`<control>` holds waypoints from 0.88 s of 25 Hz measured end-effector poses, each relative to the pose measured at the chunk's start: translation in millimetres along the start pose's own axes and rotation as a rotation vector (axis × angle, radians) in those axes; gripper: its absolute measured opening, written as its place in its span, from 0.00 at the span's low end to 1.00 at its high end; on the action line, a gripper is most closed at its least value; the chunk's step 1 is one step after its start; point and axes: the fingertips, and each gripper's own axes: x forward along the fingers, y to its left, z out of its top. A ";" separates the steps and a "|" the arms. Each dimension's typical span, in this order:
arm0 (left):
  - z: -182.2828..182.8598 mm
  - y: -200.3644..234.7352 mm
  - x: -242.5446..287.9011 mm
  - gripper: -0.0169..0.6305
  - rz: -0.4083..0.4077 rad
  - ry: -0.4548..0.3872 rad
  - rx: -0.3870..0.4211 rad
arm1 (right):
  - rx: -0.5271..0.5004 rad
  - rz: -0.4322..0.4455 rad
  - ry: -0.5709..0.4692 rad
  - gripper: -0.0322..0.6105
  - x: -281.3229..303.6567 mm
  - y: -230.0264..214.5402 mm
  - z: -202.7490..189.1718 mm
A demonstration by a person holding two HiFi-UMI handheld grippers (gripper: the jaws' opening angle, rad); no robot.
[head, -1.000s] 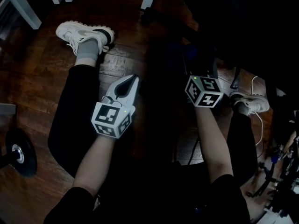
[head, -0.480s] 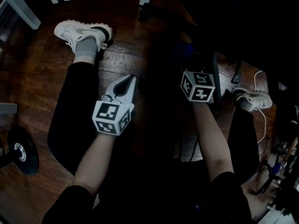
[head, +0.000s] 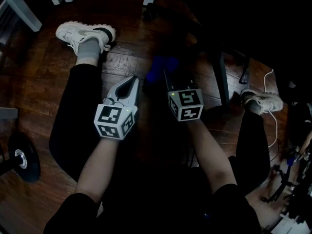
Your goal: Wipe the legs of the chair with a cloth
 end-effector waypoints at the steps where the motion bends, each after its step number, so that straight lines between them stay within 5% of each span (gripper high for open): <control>1: -0.6 0.1 0.2 0.03 0.001 0.002 0.003 | 0.001 0.007 0.000 0.16 -0.3 4.0 -1.2; 11: -5.4 -7.6 4.3 0.03 0.015 0.032 0.056 | 0.009 0.135 -0.027 0.16 -10.4 37.2 -7.1; 16: 8.9 -23.7 11.0 0.03 0.009 -0.019 0.018 | 0.132 -0.029 -0.165 0.16 -43.9 -41.5 5.4; 22: -2.3 -48.5 19.6 0.03 -0.024 0.021 0.122 | 0.309 -0.210 -0.199 0.16 -78.4 -149.2 -12.0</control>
